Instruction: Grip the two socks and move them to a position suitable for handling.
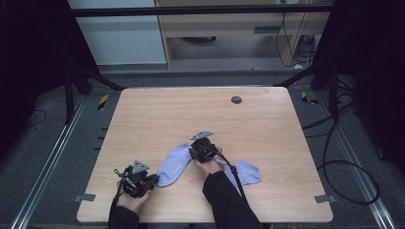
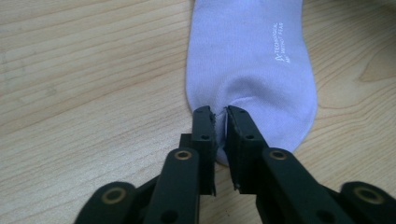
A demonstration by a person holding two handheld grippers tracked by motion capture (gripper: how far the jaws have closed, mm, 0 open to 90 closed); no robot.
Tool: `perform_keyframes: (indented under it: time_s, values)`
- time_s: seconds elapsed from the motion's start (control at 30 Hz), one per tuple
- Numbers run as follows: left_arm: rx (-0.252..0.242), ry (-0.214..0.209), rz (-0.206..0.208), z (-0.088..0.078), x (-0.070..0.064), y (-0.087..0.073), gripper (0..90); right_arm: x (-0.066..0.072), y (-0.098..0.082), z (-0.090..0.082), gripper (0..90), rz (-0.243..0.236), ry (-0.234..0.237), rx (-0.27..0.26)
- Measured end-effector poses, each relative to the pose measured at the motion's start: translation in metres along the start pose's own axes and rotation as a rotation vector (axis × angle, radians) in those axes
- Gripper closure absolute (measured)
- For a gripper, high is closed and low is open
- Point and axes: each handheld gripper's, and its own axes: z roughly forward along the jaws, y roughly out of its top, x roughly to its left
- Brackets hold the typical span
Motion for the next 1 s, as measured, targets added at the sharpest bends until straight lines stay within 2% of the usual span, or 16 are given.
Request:
perform_keyframes:
  time_s: [0.1,0.27,0.43,0.6,0.7,0.83,0.93,1.0]
  values:
    - [0.006,0.003,0.003,0.000,-0.001,0.002,86.7,0.001,-0.001,-0.001,87.5,0.009,0.010,0.003]
    - [-0.027,0.030,0.011,-0.006,0.003,0.006,87.2,0.002,-0.001,-0.007,88.7,0.007,0.024,0.003]
    - [-0.050,0.097,0.016,-0.011,0.020,0.013,87.1,0.011,-0.002,-0.022,88.7,0.015,0.053,-0.047]
    - [-0.037,0.140,0.003,-0.009,0.038,0.015,87.0,0.029,-0.007,-0.032,88.6,0.002,0.075,-0.066]
    - [-0.025,0.146,-0.001,-0.007,0.043,0.014,86.7,0.036,-0.014,-0.031,88.3,-0.003,0.086,-0.053]
    - [-0.026,0.143,-0.002,-0.006,0.043,0.013,84.2,0.039,-0.021,-0.027,86.9,0.013,0.095,-0.026]
    - [-0.037,0.141,-0.009,-0.008,0.043,0.013,78.1,0.038,-0.024,-0.028,81.1,0.023,0.103,-0.022]
    - [-0.066,0.132,-0.030,-0.012,0.044,0.013,74.9,0.036,-0.024,-0.033,76.4,0.024,0.108,-0.040]
